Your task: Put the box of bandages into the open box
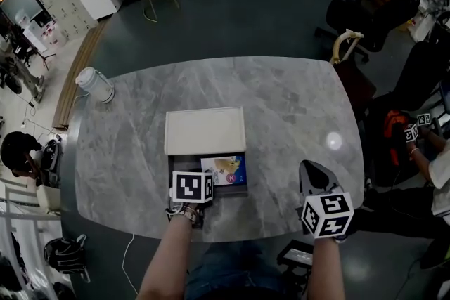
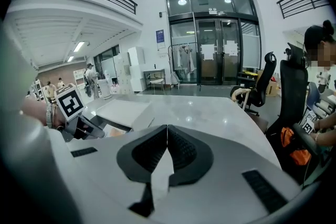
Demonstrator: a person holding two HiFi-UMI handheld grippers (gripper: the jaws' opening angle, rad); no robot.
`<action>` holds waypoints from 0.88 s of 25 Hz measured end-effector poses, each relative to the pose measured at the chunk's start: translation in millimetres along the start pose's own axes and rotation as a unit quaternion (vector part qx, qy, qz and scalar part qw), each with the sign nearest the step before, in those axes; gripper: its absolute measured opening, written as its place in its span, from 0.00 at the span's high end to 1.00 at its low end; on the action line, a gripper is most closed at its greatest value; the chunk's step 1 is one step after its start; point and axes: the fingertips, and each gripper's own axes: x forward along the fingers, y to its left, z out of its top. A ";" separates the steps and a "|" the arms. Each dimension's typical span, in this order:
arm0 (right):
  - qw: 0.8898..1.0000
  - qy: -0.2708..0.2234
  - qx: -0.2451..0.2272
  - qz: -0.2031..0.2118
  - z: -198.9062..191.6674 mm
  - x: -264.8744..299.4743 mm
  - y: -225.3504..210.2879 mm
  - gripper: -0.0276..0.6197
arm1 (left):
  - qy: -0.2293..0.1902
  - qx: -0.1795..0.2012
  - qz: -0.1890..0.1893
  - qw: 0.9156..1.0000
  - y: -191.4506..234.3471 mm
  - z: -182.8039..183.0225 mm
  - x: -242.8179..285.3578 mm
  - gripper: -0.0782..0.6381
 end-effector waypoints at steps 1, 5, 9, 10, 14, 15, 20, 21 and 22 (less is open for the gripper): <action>1.000 0.001 -0.001 -0.001 0.2 0.3 -0.3 0.92 | 0.006 0.006 0.008 1.000 0.2 -0.3 1.6 0.74; 1.000 0.006 -0.001 -0.004 -1.0 1.2 -0.5 0.92 | 0.039 0.025 0.029 0.999 -1.6 -3.6 5.9 0.75; 1.000 0.007 0.007 0.005 -2.1 5.5 7.6 0.92 | 0.065 0.026 0.035 0.997 -0.5 -6.2 9.3 0.75; 1.000 0.007 0.009 0.006 -2.3 6.5 9.8 0.92 | 0.067 0.022 0.031 0.997 0.2 -6.4 9.8 0.75; 1.000 0.008 0.008 0.008 -4.5 9.5 19.8 0.92 | 0.063 0.005 0.013 0.998 2.5 -9.7 11.2 0.74; 1.000 0.008 0.007 0.008 -4.7 9.7 21.7 0.92 | 0.062 -0.001 0.005 0.998 1.6 -10.6 11.1 0.74; 1.000 0.003 0.002 0.008 4.9 9.7 20.2 0.92 | 0.015 -0.045 -0.020 0.999 2.6 4.3 -7.4 0.63; 1.000 0.003 0.003 0.005 5.8 9.8 18.8 0.92 | 0.002 -0.055 -0.021 0.998 6.2 8.7 -13.2 0.60; 1.000 0.003 0.005 0.002 6.0 9.9 17.7 0.92 | -0.012 -0.064 -0.021 0.998 11.0 12.3 -20.2 0.59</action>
